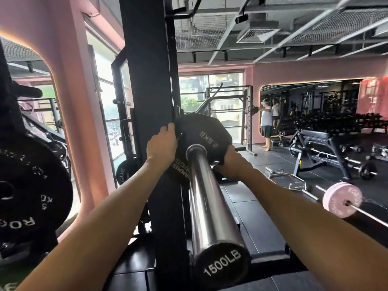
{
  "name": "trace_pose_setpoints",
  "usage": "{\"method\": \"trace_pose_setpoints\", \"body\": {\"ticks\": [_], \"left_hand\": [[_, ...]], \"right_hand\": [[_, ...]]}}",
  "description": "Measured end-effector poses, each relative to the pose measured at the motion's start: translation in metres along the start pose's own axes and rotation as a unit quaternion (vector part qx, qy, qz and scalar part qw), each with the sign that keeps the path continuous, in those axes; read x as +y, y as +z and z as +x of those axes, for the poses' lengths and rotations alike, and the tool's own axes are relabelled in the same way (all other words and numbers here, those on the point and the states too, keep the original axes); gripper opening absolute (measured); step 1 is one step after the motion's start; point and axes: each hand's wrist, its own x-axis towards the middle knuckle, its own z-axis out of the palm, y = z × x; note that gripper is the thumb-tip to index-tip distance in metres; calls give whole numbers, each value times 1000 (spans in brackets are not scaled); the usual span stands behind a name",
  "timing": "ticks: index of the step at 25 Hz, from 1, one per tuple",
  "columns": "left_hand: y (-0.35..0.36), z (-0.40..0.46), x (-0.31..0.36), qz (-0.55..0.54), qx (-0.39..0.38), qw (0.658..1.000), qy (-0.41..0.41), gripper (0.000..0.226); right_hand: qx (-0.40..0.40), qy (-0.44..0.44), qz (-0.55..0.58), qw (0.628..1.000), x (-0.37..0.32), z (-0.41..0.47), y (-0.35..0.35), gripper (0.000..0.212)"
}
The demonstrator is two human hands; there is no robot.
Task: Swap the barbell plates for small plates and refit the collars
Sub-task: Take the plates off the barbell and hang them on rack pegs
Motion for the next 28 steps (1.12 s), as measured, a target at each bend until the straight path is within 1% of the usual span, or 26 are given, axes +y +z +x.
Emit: {"method": "trace_pose_setpoints", "body": {"ticks": [2,4,6,9,12,14,17,19,21,23,25,28], "left_hand": [[1,-1,-4,8,-17,1000,0,44],[0,-2,-5,8,-45,999,-12,53],[-3,-3,-7,-1,-75,997,-33,56],[-5,-11,-10,-55,-106,990,-69,55],[-8,-25,-14,-135,-129,976,-109,48],[-16,-36,-14,-157,-127,973,-112,47],[-42,-58,-9,-140,-124,978,-92,54],[-65,-73,-5,-105,-139,982,-75,58],[-86,-90,0,-94,-128,985,-67,43],[-108,-117,6,-79,-90,991,-62,29],[-132,-147,13,-48,-51,996,-53,27],[-176,-190,22,-23,-35,999,-34,26]], "right_hand": [[26,-5,31,999,1,8,-1,70],[35,-28,26,999,4,12,-9,59],[30,-48,11,998,5,15,-17,47],[57,-57,-1,997,-7,17,-22,37],[68,-64,9,996,-17,9,-22,41],[67,-70,11,995,-16,-4,-27,45],[47,-55,41,997,-14,-34,-39,50],[33,-46,3,998,-15,-61,-49,49],[46,-53,-37,997,-17,-88,-58,42],[67,-67,-44,994,-22,-123,-71,31],[75,-79,-54,993,-28,-159,-87,22],[64,-96,-68,991,-39,-215,-111,16]]}}
